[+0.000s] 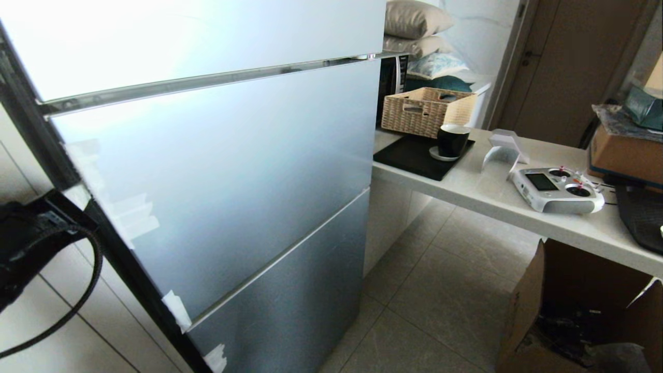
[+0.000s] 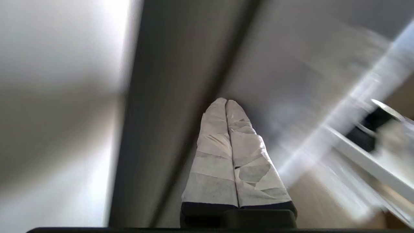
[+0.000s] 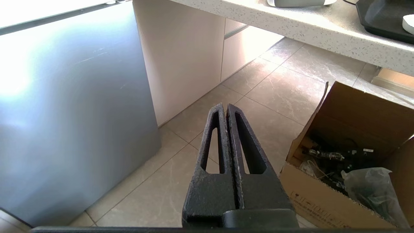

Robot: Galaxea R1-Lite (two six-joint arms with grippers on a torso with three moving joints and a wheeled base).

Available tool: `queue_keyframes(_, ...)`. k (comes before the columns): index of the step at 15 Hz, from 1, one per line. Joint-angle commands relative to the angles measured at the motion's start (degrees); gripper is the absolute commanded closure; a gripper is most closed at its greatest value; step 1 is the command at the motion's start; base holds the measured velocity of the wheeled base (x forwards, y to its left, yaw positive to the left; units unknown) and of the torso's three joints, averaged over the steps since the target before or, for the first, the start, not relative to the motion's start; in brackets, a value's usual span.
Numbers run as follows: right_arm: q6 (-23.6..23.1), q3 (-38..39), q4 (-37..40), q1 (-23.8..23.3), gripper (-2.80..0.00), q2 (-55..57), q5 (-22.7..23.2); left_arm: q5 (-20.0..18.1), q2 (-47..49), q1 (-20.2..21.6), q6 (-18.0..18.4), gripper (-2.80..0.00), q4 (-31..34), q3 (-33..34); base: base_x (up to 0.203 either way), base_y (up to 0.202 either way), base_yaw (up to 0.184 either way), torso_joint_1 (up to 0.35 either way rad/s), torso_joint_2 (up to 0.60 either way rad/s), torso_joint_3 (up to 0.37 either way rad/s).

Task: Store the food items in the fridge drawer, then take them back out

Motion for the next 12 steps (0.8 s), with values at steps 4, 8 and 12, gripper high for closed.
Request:
queue_keyframes(4, 0.0, 0.0, 0.0, 0.0, 0.0, 0.1, 0.0, -3.1, -3.8, -2.0, 0.1, 0.0, -0.1, 3.1, 0.0, 0.0, 0.0, 0.0, 0.0, 0.0)
queue_keyframes(8, 0.0, 0.0, 0.0, 0.0, 0.0, 0.1, -0.1, -3.1, -4.5, -5.8, 0.1, 0.0, -0.1, 4.0, 0.0, 0.0, 0.0, 0.0, 0.0, 0.0)
queue_keyframes(12, 0.0, 0.0, 0.0, 0.0, 0.0, 0.1, 0.0, -4.7, -7.4, -11.1, 0.2, 0.0, 0.0, 5.9, 0.0, 0.0, 0.0, 0.0, 0.0, 0.0)
